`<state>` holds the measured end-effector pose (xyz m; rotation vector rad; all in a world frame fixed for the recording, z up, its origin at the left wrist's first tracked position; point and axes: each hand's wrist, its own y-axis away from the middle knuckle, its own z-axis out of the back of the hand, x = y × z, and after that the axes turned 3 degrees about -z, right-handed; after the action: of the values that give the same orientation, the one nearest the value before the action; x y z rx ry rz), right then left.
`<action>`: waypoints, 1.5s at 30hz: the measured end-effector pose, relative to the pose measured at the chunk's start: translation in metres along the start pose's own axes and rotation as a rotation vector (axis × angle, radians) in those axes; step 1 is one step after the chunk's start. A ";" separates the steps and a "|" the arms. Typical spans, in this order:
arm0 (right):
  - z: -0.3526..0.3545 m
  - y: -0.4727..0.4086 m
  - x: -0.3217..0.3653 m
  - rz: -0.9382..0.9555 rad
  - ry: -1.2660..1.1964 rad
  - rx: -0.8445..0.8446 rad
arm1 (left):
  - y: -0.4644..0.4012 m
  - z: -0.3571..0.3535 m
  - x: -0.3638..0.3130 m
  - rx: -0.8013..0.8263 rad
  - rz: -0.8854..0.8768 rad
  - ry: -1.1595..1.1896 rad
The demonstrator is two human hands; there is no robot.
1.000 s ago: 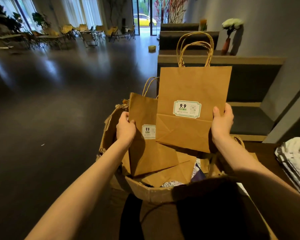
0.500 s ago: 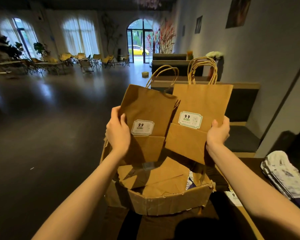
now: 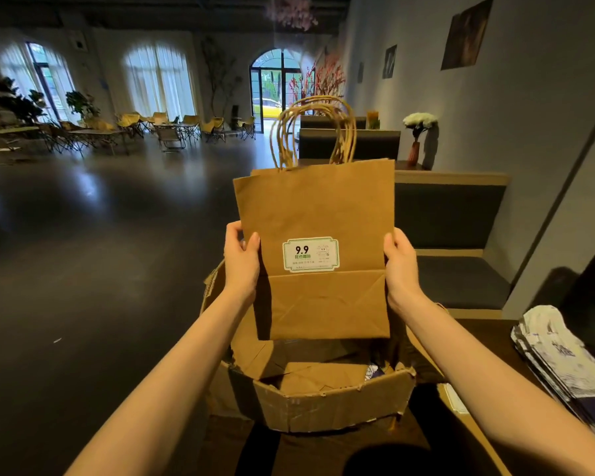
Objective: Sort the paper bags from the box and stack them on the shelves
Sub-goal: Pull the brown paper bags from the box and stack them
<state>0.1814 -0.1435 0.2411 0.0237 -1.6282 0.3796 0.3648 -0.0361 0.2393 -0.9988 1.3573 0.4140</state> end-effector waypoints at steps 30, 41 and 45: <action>-0.046 0.083 -0.025 -0.735 -0.220 0.276 | 0.008 0.000 -0.058 -0.247 0.148 0.335; -0.020 0.096 -0.004 -0.364 -0.471 -0.044 | 0.046 0.012 -0.096 0.008 0.125 0.468; 0.024 0.104 -0.002 -0.234 -0.284 -0.135 | 0.068 0.024 -0.088 -0.002 0.104 0.444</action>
<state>0.1332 -0.0520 0.2145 0.1710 -1.9042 0.0874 0.3081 0.0452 0.2953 -1.0635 1.8131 0.2787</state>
